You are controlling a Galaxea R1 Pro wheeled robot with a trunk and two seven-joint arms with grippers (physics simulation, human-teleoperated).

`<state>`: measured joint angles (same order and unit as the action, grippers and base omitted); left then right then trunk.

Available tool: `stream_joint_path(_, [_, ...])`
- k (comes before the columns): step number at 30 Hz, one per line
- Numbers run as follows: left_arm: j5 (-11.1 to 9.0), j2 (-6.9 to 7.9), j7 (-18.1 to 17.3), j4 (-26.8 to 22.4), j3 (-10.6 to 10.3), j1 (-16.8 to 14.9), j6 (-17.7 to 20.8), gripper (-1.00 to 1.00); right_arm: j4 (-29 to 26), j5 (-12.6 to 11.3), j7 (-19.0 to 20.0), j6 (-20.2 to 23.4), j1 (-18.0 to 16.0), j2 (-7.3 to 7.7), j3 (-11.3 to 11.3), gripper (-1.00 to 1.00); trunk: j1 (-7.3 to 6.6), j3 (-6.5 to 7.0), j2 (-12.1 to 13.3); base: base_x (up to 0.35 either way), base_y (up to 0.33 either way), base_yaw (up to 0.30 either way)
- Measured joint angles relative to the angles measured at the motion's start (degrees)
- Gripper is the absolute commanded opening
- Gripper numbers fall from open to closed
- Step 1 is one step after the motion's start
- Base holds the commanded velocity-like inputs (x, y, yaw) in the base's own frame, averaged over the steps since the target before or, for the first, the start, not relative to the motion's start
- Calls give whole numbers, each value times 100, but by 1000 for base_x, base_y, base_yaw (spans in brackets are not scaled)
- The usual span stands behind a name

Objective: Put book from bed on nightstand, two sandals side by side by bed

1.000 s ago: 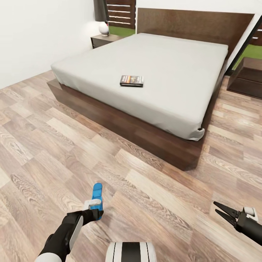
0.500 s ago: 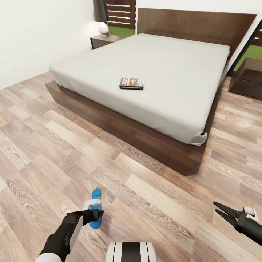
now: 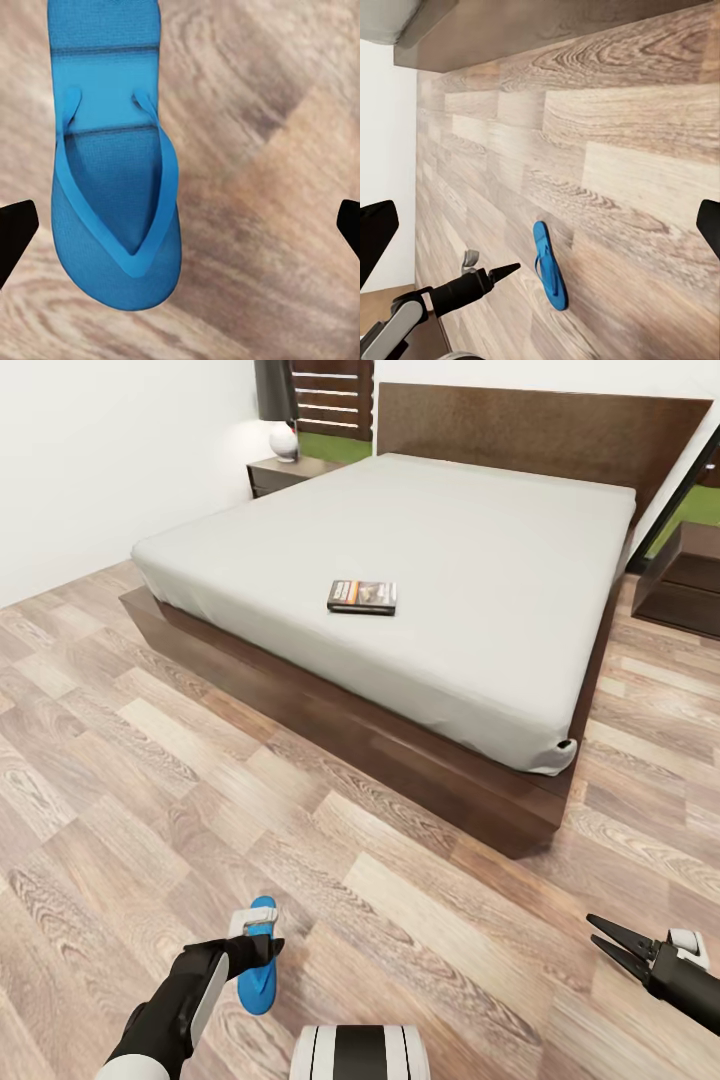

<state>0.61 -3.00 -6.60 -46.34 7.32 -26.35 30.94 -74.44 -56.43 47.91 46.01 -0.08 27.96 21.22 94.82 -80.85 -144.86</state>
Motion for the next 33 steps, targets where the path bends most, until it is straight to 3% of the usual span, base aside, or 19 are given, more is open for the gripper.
stream_joint_path(7, [1,1,42,-6,1,0,1,100,0,0,4,0,0,-2,1,100,0,0,0,6,0,0])
stream_joint_path(10, [-3,0,355,-7,4,0,0,100,0,0,1,0,0,-2,1,100,0,0,0,0,0,0])
stream_joint_path(14, [-5,-3,522,-6,10,0,1,100,-3,0,5,0,0,-2,1,100,0,0,0,0,0,0])
stream_joint_path(21, [-5,-9,553,-6,11,0,4,100,-6,1,4,-1,0,-2,1,100,16,-132,-8,0,0,0])
stream_joint_path(33, [-13,-18,549,-6,3,0,4,100,-9,0,4,0,0,-2,1,100,16,-133,-8,0,0,0])
